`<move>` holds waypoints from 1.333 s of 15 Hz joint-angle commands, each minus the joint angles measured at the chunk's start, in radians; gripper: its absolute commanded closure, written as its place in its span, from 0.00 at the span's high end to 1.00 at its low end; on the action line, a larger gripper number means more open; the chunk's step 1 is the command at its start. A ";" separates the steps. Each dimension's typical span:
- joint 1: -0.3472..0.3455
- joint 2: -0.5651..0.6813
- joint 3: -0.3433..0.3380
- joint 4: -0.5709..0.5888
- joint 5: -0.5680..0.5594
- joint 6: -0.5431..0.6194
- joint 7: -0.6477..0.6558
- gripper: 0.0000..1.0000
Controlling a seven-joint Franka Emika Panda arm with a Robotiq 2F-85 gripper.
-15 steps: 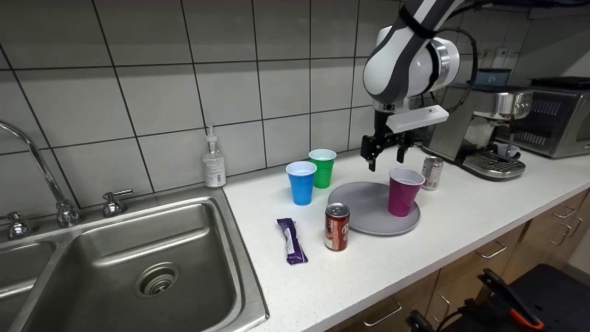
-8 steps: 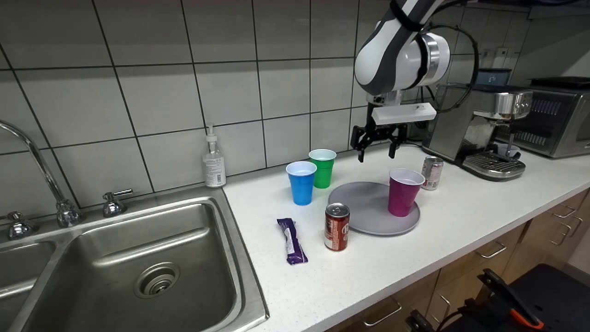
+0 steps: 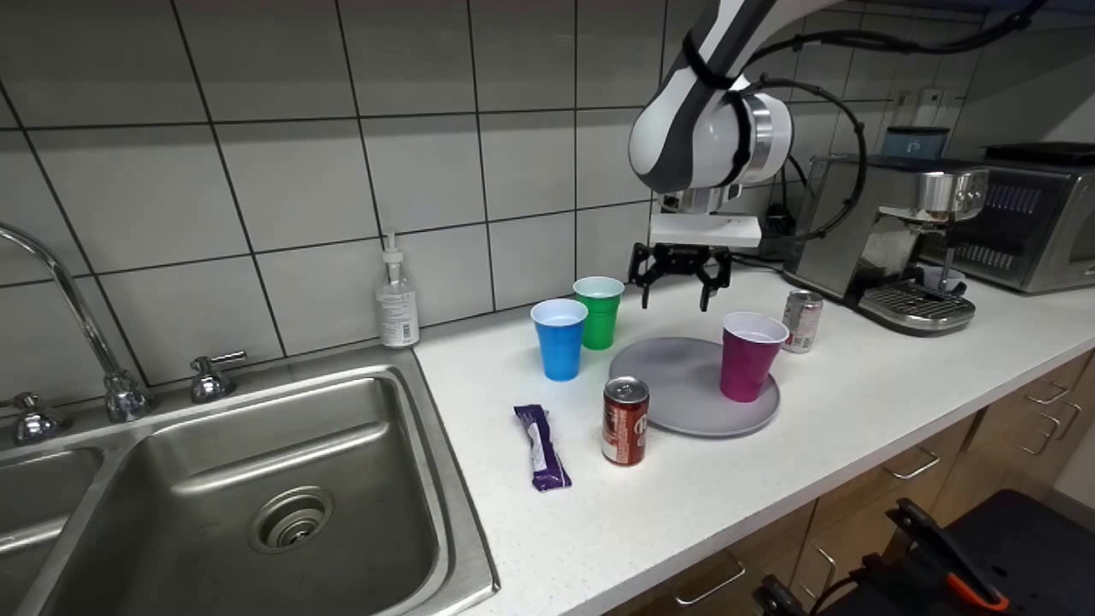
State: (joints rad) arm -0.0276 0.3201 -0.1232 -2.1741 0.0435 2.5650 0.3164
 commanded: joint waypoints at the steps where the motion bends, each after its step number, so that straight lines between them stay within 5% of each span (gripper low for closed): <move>1: 0.009 0.062 0.007 0.079 0.053 0.005 0.074 1.00; 20: 0.038 0.154 0.000 0.226 0.130 0.028 0.176 1.00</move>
State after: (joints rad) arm 0.0018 0.4556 -0.1193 -1.9771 0.1624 2.5894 0.4612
